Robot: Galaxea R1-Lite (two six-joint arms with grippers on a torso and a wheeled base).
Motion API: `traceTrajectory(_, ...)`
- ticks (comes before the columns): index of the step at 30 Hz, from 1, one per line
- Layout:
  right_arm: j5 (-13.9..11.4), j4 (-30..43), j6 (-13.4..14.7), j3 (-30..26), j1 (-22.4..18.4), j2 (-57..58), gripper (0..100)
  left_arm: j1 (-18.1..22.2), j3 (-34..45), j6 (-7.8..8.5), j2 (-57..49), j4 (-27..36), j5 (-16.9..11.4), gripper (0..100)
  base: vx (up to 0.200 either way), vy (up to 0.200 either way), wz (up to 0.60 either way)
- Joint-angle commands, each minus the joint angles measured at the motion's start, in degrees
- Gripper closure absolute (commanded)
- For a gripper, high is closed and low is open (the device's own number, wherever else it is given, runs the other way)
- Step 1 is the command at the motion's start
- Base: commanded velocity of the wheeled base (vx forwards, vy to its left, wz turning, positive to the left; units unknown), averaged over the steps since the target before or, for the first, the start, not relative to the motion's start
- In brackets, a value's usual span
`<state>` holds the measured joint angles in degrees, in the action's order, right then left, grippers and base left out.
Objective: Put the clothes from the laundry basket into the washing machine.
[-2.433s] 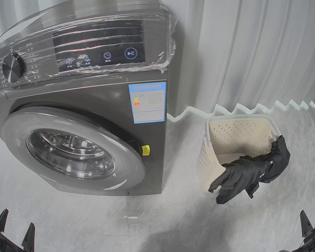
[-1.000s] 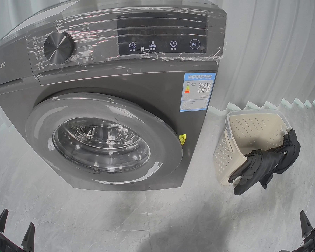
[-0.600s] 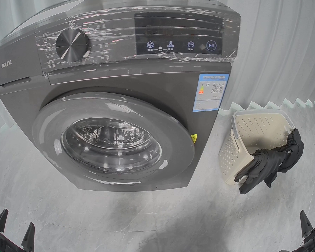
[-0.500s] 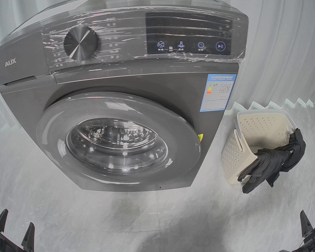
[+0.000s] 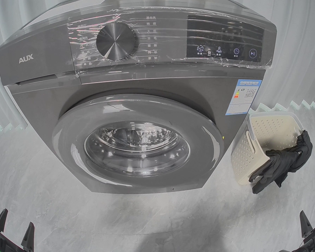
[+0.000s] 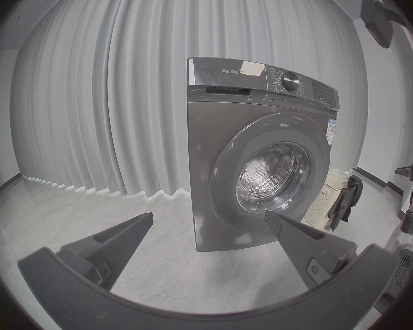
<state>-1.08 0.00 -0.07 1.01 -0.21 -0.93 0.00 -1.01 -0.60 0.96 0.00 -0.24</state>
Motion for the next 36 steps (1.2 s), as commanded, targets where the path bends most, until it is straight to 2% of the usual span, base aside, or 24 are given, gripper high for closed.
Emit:
traceTrajectory(1,0.03,0.00,-0.01,-1.01,-0.14,0.93,0,0.00,1.01,-0.02,-0.96,0.00,-0.02,0,0.000,0.000,0.00)
traceTrajectory(7,0.12,0.00,0.07,-1.01,-0.06,0.93,0,0.00,1.01,-0.02,-0.96,0.00,-0.02,0,0.000,0.000,0.60)
traceTrajectory(24,0.12,0.00,0.07,-1.01,-0.06,0.93,0,0.00,0.92,-0.11,-0.96,0.00,-0.11,0,0.000,0.000,0.00)
traceTrajectory(30,0.12,0.00,0.07,-1.01,-0.06,0.93,0,0.00,1.01,0.07,-0.96,0.00,-0.02,0,0.000,0.200,0.00)
traceTrajectory(36,0.12,0.00,0.07,-1.01,-0.06,0.93,0,0.00,1.01,0.16,-0.96,0.00,-0.02,0,0.000,0.000,0.00)
